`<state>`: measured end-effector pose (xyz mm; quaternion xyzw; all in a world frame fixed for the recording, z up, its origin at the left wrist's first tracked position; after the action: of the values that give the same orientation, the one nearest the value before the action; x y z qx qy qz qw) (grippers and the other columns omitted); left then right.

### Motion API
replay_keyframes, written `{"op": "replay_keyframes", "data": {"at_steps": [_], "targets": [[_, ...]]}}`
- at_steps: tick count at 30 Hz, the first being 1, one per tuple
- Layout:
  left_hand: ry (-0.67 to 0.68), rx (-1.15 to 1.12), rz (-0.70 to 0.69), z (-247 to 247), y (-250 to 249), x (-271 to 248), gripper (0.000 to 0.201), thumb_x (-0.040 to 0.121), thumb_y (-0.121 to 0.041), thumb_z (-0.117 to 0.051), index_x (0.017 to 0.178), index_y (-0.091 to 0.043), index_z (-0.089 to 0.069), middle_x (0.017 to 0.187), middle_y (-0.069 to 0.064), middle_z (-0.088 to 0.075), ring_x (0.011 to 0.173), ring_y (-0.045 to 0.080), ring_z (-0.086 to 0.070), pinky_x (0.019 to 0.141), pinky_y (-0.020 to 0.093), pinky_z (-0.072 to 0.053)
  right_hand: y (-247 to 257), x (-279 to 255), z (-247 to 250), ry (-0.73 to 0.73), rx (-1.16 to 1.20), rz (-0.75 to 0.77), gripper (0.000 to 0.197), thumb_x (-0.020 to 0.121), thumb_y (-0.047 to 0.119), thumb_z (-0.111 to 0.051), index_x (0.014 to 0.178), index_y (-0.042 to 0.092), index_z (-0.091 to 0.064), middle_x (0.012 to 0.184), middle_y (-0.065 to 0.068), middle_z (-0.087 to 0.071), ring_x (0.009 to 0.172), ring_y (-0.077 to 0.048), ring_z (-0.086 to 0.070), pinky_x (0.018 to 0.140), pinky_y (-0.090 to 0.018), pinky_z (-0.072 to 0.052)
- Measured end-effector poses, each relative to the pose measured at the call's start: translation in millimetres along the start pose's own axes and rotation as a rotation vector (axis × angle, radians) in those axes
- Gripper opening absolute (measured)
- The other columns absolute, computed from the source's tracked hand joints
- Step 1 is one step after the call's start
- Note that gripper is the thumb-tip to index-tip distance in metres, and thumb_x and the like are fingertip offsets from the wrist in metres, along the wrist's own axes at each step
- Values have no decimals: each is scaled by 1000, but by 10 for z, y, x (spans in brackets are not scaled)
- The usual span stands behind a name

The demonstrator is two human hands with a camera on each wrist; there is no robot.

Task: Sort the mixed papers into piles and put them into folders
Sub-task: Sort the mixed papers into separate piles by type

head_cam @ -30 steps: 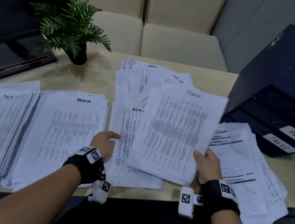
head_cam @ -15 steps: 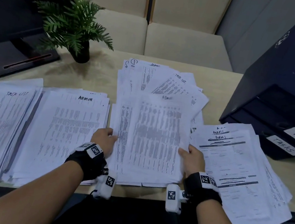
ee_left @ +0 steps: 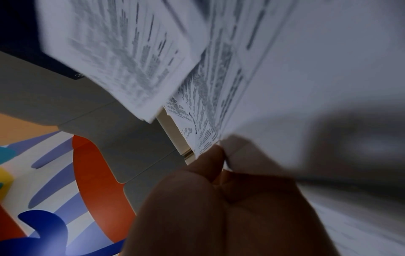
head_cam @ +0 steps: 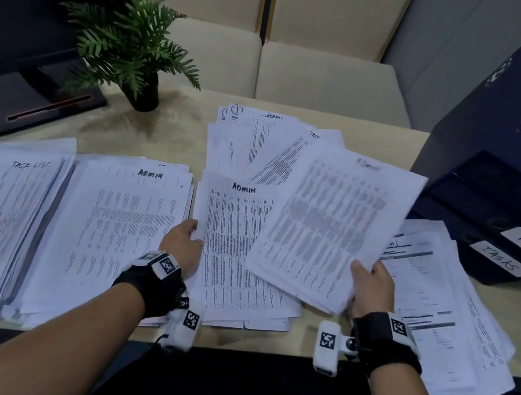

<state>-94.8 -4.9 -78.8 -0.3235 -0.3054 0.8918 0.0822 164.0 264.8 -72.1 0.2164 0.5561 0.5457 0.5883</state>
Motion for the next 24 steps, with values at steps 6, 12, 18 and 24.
{"op": "replay_keyframes", "data": {"at_steps": [6, 12, 18, 24], "targets": [[42, -95, -2, -73, -29, -92, 48, 95, -30, -54, 139, -16, -42, 136, 6, -53, 108, 30, -59, 85, 34, -48, -142, -255, -570, 422, -191, -23, 17, 95, 11, -54, 105, 20, -64, 105, -1, -72, 97, -21, -68, 91, -42, -53], [8, -76, -62, -39, -73, -91, 25, 89, -10, -59, 113, -11, -52, 106, 7, -64, 79, 21, -58, 58, 20, -42, -60, -94, -398, 106, -415, 46, 22, 95, 20, -53, 99, 4, -68, 102, -14, -69, 94, -28, -63, 83, -32, -47], [-2, -166, -38, -23, -46, -91, 16, 91, -8, -56, 103, -18, -51, 94, 9, -66, 57, 18, -54, 48, 21, -41, 168, -11, 51, -159, -171, 33, 18, 98, 18, -49, 94, 5, -61, 87, -15, -61, 73, -27, -54, 68, -28, -40], [9, -214, -44, -25, -96, -162, 16, 95, -17, -54, 110, -16, -51, 105, 3, -63, 75, 18, -57, 59, 22, -40, -50, -90, -377, 225, -164, -44, 14, 97, 15, -53, 98, 14, -67, 92, -4, -71, 84, -22, -68, 77, -34, -55]]}}
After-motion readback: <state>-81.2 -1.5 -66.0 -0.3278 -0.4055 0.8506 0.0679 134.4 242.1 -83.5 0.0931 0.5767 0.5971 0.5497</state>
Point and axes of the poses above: each hand's wrist, its own x-axis towards the middle knuckle, its own z-axis out of the back of the hand, y = z × x, the point moved 7 cm from there along x, towards the middle knuckle
